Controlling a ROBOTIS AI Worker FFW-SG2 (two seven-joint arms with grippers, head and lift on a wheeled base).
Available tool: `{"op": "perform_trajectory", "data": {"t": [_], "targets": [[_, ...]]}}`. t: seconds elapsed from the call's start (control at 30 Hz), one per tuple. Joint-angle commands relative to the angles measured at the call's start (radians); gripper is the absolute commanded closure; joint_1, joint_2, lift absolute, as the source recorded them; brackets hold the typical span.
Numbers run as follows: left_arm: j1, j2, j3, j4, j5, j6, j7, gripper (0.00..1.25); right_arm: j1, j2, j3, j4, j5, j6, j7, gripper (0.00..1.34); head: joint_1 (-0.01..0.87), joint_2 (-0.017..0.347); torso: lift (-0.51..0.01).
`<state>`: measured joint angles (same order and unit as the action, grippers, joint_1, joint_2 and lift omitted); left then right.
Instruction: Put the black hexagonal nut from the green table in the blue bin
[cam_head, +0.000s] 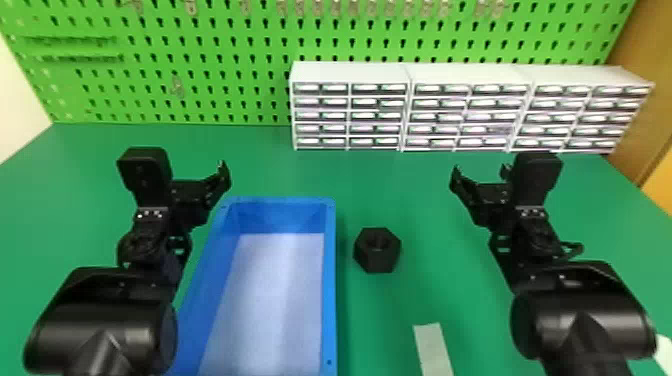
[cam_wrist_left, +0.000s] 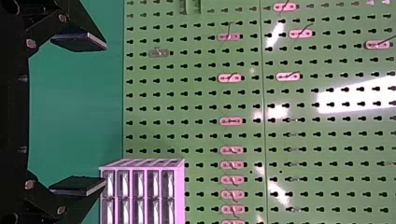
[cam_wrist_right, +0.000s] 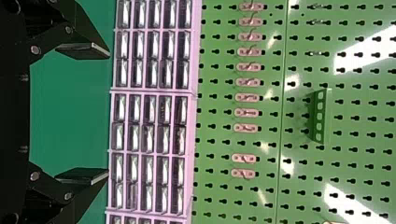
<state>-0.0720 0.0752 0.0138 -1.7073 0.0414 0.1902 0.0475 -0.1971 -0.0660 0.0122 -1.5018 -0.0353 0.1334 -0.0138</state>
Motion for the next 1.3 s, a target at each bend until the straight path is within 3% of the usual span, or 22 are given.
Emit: {"op": "perform_trajectory", "data": {"t": [0.0, 0.57, 1.27], "targets": [[0.001, 0.000, 0.000, 0.000, 0.000, 0.000, 0.000, 0.25, 0.001, 0.000, -0.001, 0.000, 0.000, 0.000, 0.000, 0.38, 0.686, 0.051, -0.096], [0.001, 0.000, 0.000, 0.000, 0.002, 0.000, 0.000, 0.25, -0.002, 0.002, -0.006, -0.009, 0.000, 0.018, 0.000, 0.38, 0.686, 0.051, -0.096], [0.003, 0.000, 0.000, 0.000, 0.002, 0.000, 0.000, 0.25, -0.099, -0.008, 0.041, -0.126, -0.026, 0.361, 0.000, 0.38, 0.686, 0.051, -0.096]]}}
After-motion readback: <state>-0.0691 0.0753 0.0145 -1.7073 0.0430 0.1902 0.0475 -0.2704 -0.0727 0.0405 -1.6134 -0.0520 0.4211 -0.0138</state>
